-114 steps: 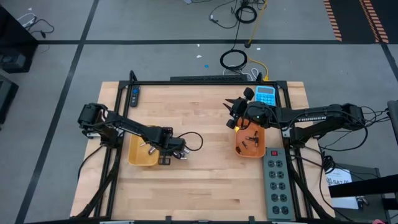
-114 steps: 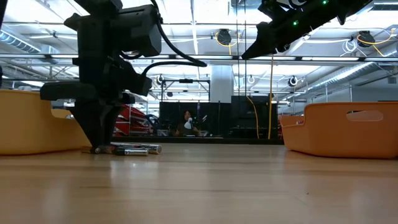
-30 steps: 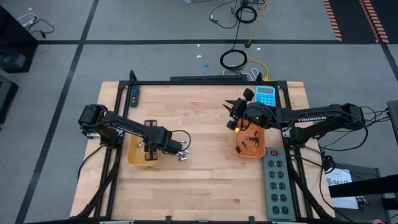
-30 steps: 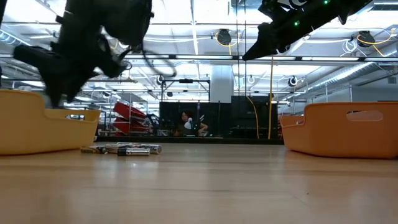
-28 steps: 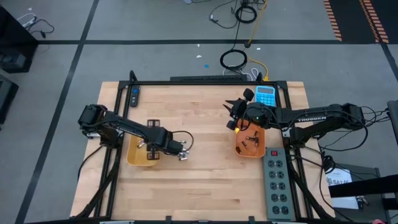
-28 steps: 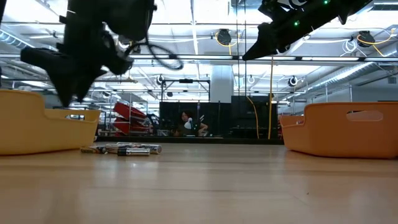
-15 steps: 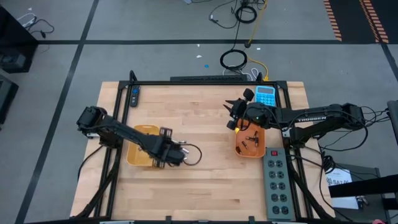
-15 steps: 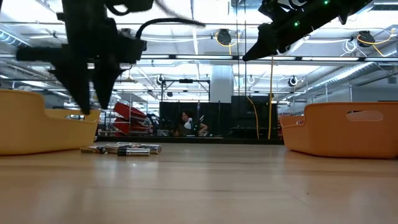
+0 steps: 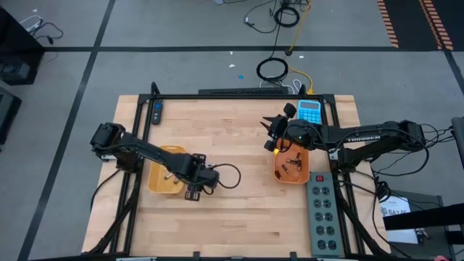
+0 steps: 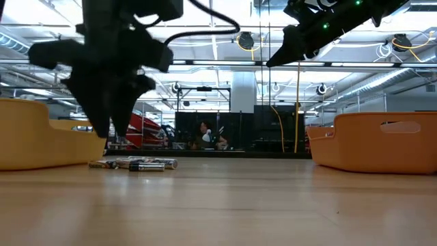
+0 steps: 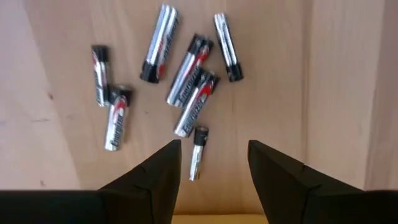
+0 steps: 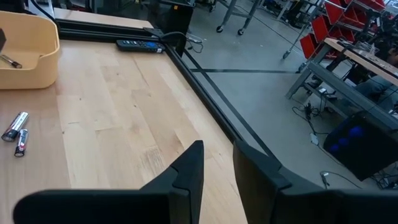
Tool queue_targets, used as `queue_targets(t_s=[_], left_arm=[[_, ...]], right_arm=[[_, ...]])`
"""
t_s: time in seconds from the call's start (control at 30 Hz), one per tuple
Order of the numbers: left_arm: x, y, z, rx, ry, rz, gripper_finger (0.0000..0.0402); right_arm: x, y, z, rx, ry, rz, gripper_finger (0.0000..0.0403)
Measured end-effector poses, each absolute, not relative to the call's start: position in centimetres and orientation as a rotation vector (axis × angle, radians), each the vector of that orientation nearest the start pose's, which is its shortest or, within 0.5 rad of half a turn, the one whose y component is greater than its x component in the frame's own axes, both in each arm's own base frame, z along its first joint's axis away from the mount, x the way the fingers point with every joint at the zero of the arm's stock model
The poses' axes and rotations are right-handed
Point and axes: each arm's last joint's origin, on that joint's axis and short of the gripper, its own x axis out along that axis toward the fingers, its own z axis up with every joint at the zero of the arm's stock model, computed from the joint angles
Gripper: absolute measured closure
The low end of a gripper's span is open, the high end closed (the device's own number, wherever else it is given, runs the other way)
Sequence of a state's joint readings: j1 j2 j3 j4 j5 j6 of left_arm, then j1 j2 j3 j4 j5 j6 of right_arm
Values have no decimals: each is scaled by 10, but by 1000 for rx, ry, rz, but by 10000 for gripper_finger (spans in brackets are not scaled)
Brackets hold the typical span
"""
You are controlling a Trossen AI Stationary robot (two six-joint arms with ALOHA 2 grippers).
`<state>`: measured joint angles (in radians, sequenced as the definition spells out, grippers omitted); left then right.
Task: Sort batteries
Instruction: Put the silver battery into the yellow bin
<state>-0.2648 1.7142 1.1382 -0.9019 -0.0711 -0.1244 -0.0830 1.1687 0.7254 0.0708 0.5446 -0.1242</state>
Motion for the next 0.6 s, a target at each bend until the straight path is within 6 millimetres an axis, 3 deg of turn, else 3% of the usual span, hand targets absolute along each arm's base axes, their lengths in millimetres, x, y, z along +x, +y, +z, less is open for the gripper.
queue_targets(t_s=[0.47, 0.6], left_arm=[[279, -70, 149, 156, 1475, -44, 209], [275, -69, 141, 150, 1469, -45, 242]], right_arm=[[248, -36, 262, -216, 411, -595, 323], [248, -36, 262, -215, 411, -595, 323]])
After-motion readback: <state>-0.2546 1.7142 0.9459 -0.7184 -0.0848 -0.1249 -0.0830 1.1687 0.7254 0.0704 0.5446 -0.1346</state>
